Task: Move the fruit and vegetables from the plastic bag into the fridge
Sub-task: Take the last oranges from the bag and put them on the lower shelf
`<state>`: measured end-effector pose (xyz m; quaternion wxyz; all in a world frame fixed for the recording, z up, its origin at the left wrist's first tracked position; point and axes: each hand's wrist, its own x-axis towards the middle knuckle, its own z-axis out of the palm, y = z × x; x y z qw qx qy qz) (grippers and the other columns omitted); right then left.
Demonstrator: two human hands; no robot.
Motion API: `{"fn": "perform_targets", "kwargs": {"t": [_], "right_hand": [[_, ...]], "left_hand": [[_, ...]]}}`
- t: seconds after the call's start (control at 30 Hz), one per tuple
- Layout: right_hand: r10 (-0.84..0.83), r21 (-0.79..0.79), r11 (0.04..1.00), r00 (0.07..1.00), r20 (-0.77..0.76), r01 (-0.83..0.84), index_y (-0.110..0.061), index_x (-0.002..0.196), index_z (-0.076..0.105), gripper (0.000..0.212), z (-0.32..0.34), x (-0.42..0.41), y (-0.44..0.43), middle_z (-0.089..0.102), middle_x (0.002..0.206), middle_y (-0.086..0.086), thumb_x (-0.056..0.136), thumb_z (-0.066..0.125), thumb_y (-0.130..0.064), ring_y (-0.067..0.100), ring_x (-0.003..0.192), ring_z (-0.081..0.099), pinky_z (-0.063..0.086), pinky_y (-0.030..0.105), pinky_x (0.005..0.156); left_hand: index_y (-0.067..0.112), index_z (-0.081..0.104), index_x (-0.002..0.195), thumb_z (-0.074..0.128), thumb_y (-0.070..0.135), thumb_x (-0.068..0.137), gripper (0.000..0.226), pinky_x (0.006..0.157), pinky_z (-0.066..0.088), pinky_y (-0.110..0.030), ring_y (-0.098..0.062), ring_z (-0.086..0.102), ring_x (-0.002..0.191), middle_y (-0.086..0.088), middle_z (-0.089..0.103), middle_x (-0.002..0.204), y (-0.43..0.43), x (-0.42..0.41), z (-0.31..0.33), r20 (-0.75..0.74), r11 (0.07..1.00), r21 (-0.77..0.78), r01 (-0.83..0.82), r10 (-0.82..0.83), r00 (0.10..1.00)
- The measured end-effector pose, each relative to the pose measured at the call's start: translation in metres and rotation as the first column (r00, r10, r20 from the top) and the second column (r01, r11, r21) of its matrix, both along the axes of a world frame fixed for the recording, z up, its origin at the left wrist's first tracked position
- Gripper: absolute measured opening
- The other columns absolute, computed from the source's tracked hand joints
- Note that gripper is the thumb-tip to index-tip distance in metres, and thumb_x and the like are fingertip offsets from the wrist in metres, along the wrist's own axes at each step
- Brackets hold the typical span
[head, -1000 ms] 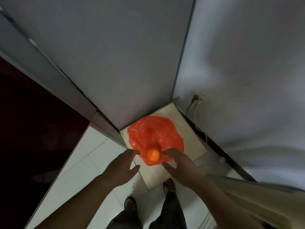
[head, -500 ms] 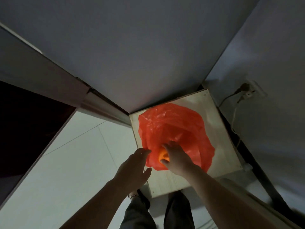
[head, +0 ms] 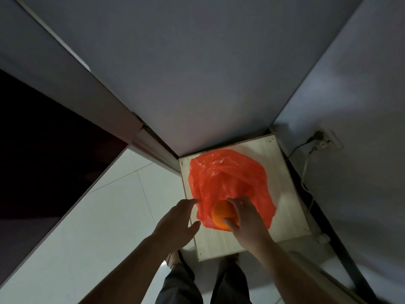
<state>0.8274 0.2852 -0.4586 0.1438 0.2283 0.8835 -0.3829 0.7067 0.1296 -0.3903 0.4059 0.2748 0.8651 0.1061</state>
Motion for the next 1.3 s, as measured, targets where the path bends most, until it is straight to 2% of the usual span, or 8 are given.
{"fn": "perform_targets", "kwargs": {"t": [0.17,0.33,0.5,0.6,0.8,1.0,1.13,1.3], "right_hand": [[-0.058,-0.078,0.996,0.965,-0.257,0.04,-0.034,0.133,0.038,0.06,0.088,0.01,-0.004,0.036,0.135,-0.006,0.081,0.044,-0.062,0.01,0.116,0.043,0.047,0.03,0.091],[0.122,-0.029,0.988,0.888,-0.444,-0.151,-0.052,0.129,0.03,0.052,0.178,-0.004,-0.028,0.022,0.129,-0.032,0.08,0.044,-0.062,-0.022,0.118,0.024,0.029,-0.002,0.085],[0.302,-0.044,0.929,0.823,-0.482,-0.367,-0.05,0.127,0.031,0.056,0.23,-0.027,-0.08,0.025,0.131,-0.033,0.077,0.044,-0.07,-0.01,0.122,0.031,0.037,0.006,0.092],[0.416,-0.07,0.862,0.779,-0.47,-0.503,-0.047,0.128,0.037,0.053,0.24,-0.036,-0.121,0.03,0.131,-0.03,0.078,0.051,-0.062,-0.004,0.121,0.038,0.046,0.019,0.092],[0.645,-0.113,0.672,0.654,-0.394,-0.732,-0.044,0.13,0.04,0.059,0.245,-0.05,-0.231,0.027,0.13,-0.038,0.077,0.066,-0.05,-0.011,0.121,0.035,0.04,0.018,0.097],[0.799,-0.133,0.548,0.564,-0.209,-0.826,-0.045,0.135,0.031,0.085,0.246,-0.05,-0.372,0.032,0.136,-0.03,0.06,0.037,-0.084,-0.004,0.122,0.038,0.039,0.028,0.104],[0.788,-0.198,0.549,0.582,-0.2,-0.812,-0.045,0.133,0.034,0.057,0.243,-0.045,-0.485,0.038,0.126,-0.032,0.081,0.051,-0.061,-0.008,0.113,0.043,0.041,0.019,0.097],[0.765,-0.334,0.53,0.61,-0.207,-0.779,-0.045,0.13,0.036,0.051,0.255,-0.053,-0.615,0.045,0.126,-0.024,0.083,0.052,-0.057,-0.005,0.112,0.047,0.044,0.024,0.096]], "left_hand": [[0.037,0.042,0.127,0.052,0.044,0.089,0.04,0.082,0.043,-0.016,-0.003,0.053,0.107,0.011,0.051,0.128,-0.007,0.008,0.055,0.216,0.902,0.153,-0.403,0.368,0.905],[0.045,0.049,0.112,0.043,0.07,0.076,0.044,0.084,0.046,-0.022,-0.004,0.054,0.108,0.019,0.054,0.119,-0.041,0.014,0.132,0.456,0.724,0.291,-0.625,0.47,0.756],[0.042,0.057,0.11,0.053,0.061,0.076,0.039,0.085,0.052,-0.026,-0.001,0.061,0.1,0.018,0.062,0.111,-0.107,0.034,0.188,0.55,0.498,0.368,-0.785,0.565,0.616],[0.041,0.057,0.109,0.056,0.06,0.072,0.041,0.087,0.053,-0.028,-0.006,0.062,0.101,0.015,0.061,0.113,-0.154,0.054,0.199,0.53,0.379,0.374,-0.846,0.661,0.53],[0.042,0.052,0.104,0.063,0.056,0.077,0.032,0.08,0.05,-0.022,-0.009,0.059,0.098,0.016,0.056,0.112,-0.268,0.098,0.194,0.387,0.189,0.409,-0.893,0.85,0.357],[0.043,0.05,0.112,0.068,0.051,0.073,0.045,0.077,0.048,-0.018,-0.005,0.054,0.105,0.022,0.051,0.118,-0.418,0.135,0.182,0.258,0.158,0.447,-0.88,0.92,0.296],[0.046,0.051,0.113,0.072,0.048,0.071,0.047,0.086,0.051,-0.025,-0.009,0.052,0.112,0.021,0.049,0.123,-0.537,0.146,0.189,0.224,0.145,0.478,-0.866,0.933,0.28],[0.045,0.047,0.114,0.073,0.039,0.074,0.047,0.075,0.044,-0.01,-0.003,0.048,0.111,0.028,0.043,0.119,-0.654,0.149,0.217,0.058,0.2,0.553,-0.809,0.959,0.277]]}}
